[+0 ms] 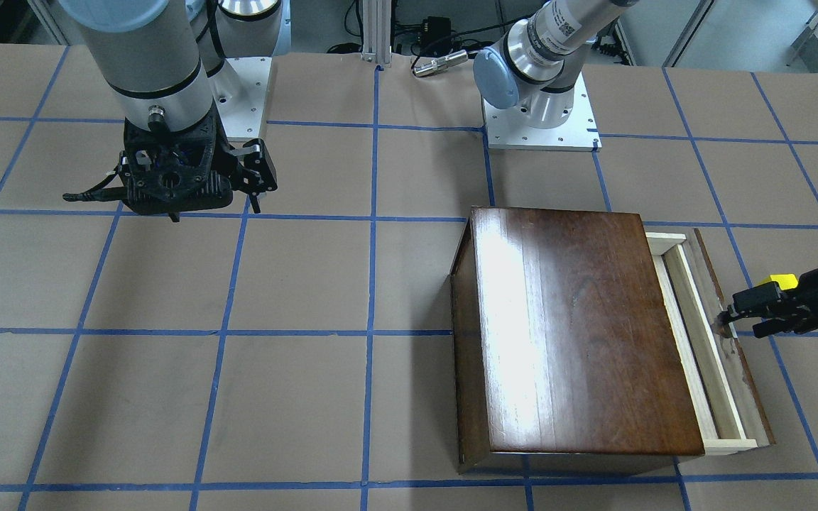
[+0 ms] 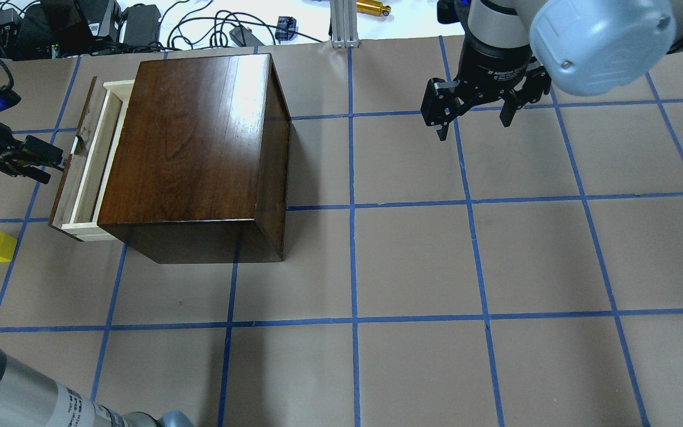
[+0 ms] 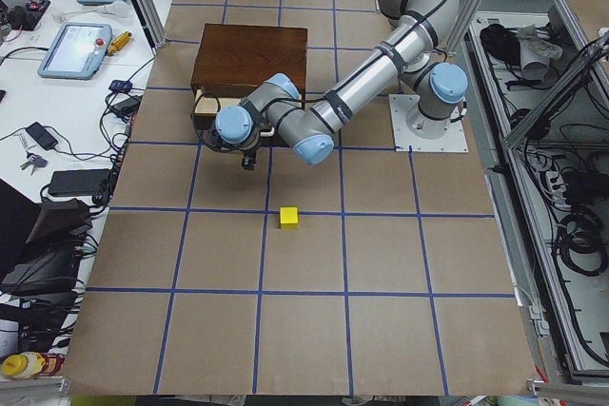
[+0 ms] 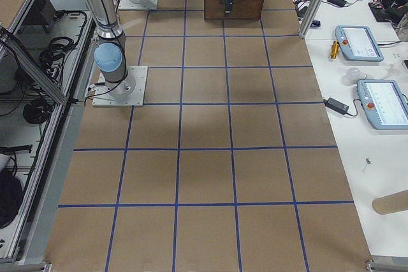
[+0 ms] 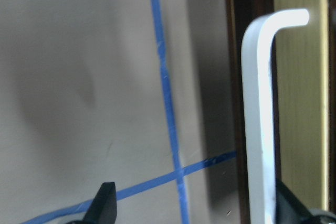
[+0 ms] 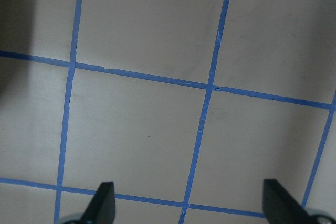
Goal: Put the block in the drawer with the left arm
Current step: 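Pull the drawer open away from the cabinet with the left gripper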
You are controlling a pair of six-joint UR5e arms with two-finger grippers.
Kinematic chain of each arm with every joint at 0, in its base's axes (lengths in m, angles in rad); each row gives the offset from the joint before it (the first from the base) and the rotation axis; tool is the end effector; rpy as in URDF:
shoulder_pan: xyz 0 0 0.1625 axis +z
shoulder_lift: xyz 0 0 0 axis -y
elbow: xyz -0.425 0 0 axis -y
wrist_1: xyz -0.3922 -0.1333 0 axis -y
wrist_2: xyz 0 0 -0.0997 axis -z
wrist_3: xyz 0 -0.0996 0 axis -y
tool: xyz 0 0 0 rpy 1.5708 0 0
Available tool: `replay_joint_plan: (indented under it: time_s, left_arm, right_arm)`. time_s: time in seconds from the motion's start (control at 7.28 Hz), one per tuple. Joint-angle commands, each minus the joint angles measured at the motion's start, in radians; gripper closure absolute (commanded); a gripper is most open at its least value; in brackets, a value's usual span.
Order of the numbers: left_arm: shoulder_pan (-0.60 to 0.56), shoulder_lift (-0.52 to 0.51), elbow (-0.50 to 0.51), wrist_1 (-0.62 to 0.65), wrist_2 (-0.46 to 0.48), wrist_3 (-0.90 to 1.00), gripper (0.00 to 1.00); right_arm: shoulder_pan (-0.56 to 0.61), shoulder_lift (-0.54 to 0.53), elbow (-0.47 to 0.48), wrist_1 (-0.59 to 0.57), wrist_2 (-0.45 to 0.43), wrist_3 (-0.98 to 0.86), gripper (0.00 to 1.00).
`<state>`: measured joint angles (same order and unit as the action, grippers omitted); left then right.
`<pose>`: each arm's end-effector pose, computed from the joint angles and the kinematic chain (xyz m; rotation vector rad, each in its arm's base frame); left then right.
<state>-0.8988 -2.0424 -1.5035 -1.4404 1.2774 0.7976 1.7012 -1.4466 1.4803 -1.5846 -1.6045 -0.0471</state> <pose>0.2615 -0.5891 0.2681 -0.1164 -2.7405 -0.0088 0.1994 -0.5208 0.4695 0.2759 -3.0947 -0.0287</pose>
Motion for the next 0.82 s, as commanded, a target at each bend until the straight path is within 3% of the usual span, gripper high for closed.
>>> replay_joint_plan:
  time_s: [0.0,0.55,0.69]
  left_arm:
    - [0.018,0.011,0.002,0.000,0.005,0.000,0.00]
    - [0.040,0.040,0.000,-0.002,0.008,-0.003,0.00]
    - [0.037,0.071,0.009,-0.012,0.046,-0.004,0.00]
  right_arm:
    - [0.000,0.000,0.000,0.000,0.000,0.000,0.00]
    - [0.000,0.000,0.000,0.000,0.000,0.001,0.00]
    - [0.000,0.000,0.000,0.000,0.000,0.000,0.00]
